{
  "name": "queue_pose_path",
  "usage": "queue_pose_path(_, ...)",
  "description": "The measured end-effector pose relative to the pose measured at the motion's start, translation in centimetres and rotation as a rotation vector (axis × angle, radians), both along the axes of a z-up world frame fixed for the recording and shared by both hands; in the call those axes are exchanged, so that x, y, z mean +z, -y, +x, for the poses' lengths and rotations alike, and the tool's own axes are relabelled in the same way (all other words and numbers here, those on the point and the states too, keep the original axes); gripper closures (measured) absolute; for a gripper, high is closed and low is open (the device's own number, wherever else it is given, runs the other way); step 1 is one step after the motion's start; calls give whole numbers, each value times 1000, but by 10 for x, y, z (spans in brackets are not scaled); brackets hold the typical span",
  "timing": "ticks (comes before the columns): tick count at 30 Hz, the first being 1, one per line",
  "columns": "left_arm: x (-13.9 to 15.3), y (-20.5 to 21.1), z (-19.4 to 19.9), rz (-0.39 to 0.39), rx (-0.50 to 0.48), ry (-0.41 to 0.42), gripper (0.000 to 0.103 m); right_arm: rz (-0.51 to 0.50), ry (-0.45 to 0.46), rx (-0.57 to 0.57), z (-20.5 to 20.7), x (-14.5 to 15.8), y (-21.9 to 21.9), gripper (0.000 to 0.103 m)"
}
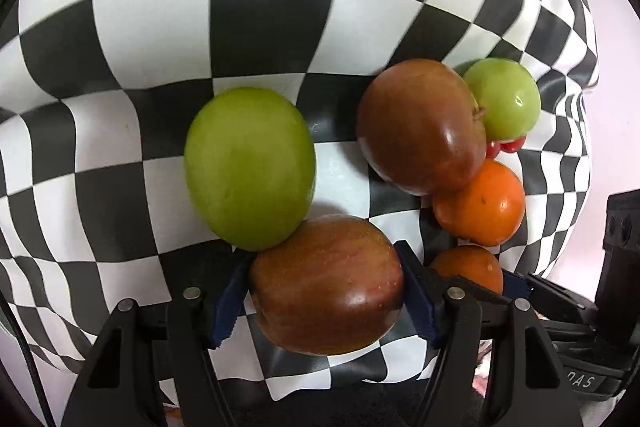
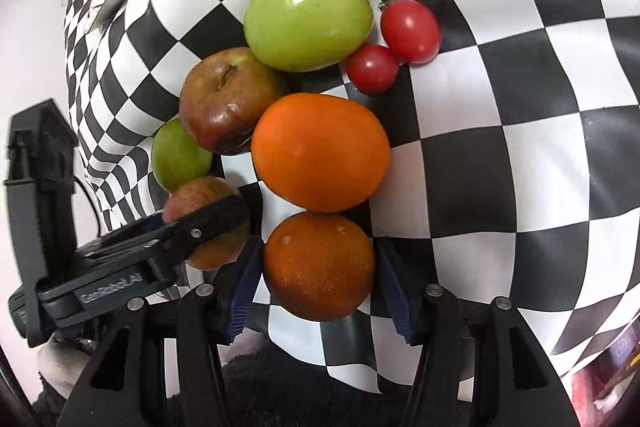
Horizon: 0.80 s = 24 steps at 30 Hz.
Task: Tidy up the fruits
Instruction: 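Grasp a red apple with the left tool while the right tool grasps a dark orange, then place the red apple and dark orange on the plate, open both tools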
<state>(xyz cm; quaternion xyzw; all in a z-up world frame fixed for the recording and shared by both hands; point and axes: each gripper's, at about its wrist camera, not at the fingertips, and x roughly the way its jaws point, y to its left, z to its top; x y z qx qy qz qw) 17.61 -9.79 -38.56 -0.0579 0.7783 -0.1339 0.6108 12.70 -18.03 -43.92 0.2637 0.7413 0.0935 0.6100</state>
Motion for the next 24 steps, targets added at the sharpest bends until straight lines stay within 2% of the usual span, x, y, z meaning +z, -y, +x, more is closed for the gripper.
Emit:
queue_pose_path(8,4,-3,7,10,3,22,36,24,-21,27,0,2,7,42)
queue_pose_path(16,36,12,-2,-14,5,45,36,-23,13,76,1,9,-11,45)
queue_pose_path(20,54,4,7,-50,30,47,36,14,30,75,4,24,-15,45)
queue_pose_path(24,79,-4,19,-79,45,85,36,41,63,86,12,45,-14,45)
